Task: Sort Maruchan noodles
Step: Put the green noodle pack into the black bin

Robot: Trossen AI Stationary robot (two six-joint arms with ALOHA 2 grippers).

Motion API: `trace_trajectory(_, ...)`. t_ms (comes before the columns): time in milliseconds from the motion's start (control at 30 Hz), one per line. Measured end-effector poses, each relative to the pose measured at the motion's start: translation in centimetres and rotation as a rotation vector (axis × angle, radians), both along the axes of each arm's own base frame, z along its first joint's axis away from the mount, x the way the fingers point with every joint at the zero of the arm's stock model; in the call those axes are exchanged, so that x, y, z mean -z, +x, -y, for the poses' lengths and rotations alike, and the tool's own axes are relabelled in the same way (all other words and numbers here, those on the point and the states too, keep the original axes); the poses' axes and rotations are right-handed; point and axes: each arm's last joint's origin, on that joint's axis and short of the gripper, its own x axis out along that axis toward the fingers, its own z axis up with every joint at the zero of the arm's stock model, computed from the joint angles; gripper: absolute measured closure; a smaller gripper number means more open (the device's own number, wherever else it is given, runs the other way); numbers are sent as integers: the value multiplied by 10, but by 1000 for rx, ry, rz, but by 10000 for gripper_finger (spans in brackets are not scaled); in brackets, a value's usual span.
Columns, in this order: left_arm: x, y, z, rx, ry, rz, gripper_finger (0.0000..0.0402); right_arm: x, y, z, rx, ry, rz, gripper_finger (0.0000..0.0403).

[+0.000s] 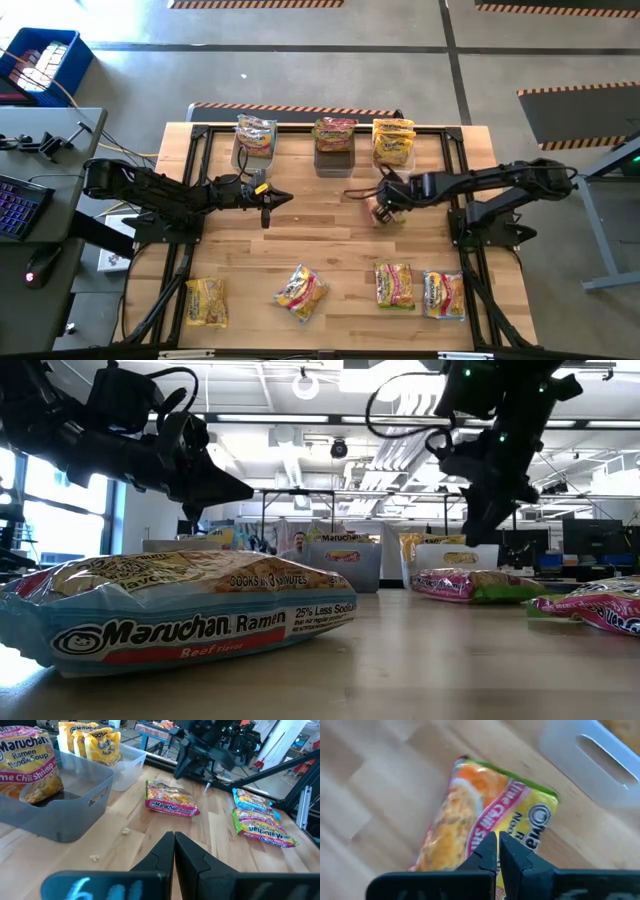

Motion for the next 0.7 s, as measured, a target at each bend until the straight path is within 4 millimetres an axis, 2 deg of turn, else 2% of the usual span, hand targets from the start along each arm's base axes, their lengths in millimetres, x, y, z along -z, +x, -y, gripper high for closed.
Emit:
trace_trajectory(133, 0, 0, 0, 0, -2, 0, 396, 9, -3, 6, 106, 1, 37, 403)
trace_trajectory(267, 0, 0, 0, -5, -26, 4, 396, 21, 2, 7, 83, 13, 96, 403)
trace_trajectory(600, 1, 0, 0, -10, -55, 3, 396, 55, 49, -5, -272, 166, 249, 403)
trace_trajectory(700, 1, 0, 0, -14, -77, 5, 396, 51, 60, -12, -360, 155, 253, 403)
